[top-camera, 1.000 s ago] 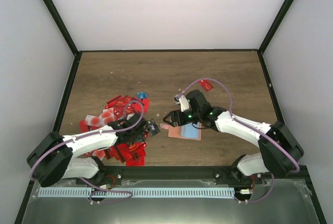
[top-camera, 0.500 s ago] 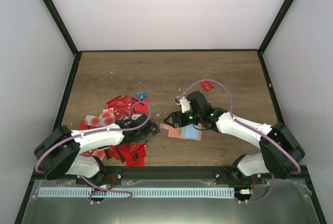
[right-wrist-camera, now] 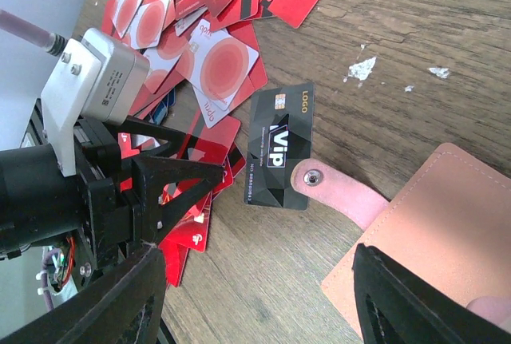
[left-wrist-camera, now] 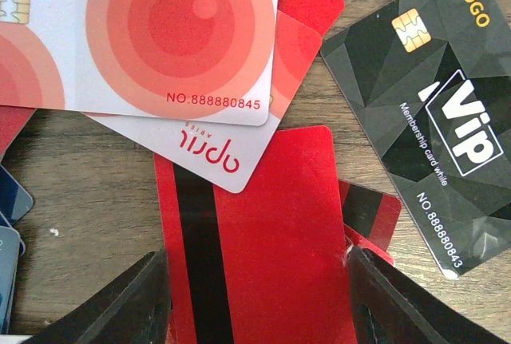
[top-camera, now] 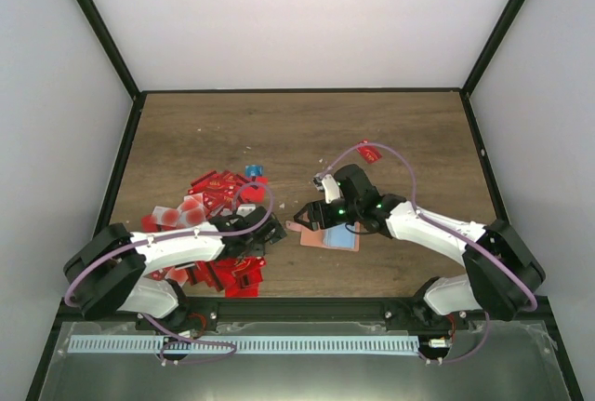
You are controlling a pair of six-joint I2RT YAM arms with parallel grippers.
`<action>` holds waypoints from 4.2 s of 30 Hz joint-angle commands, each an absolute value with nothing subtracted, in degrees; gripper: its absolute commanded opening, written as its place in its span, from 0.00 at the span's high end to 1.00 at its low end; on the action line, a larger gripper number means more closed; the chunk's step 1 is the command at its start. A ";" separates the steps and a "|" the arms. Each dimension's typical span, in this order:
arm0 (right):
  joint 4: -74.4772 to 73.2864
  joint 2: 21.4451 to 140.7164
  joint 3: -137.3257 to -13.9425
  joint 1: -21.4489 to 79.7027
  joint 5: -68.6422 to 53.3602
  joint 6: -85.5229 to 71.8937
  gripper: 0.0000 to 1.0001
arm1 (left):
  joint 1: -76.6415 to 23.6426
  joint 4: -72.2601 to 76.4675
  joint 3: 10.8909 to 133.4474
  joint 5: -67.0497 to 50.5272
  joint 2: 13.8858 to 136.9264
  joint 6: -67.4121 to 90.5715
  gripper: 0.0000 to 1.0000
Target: Put the credit cards into the card holder
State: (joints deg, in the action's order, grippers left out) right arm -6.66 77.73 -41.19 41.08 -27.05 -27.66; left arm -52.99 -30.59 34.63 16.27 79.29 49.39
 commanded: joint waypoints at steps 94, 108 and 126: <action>10.90 72.99 -35.14 40.81 -44.75 -46.40 0.99 | -56.92 -13.56 35.73 1.34 56.93 37.83 0.17; 14.73 58.70 -32.42 35.16 -59.97 -38.52 0.99 | -55.07 -5.17 31.51 -11.53 40.95 37.69 0.11; 22.64 53.35 -30.88 35.18 -67.04 -41.14 0.99 | -54.66 7.83 28.60 -27.31 41.99 38.30 0.45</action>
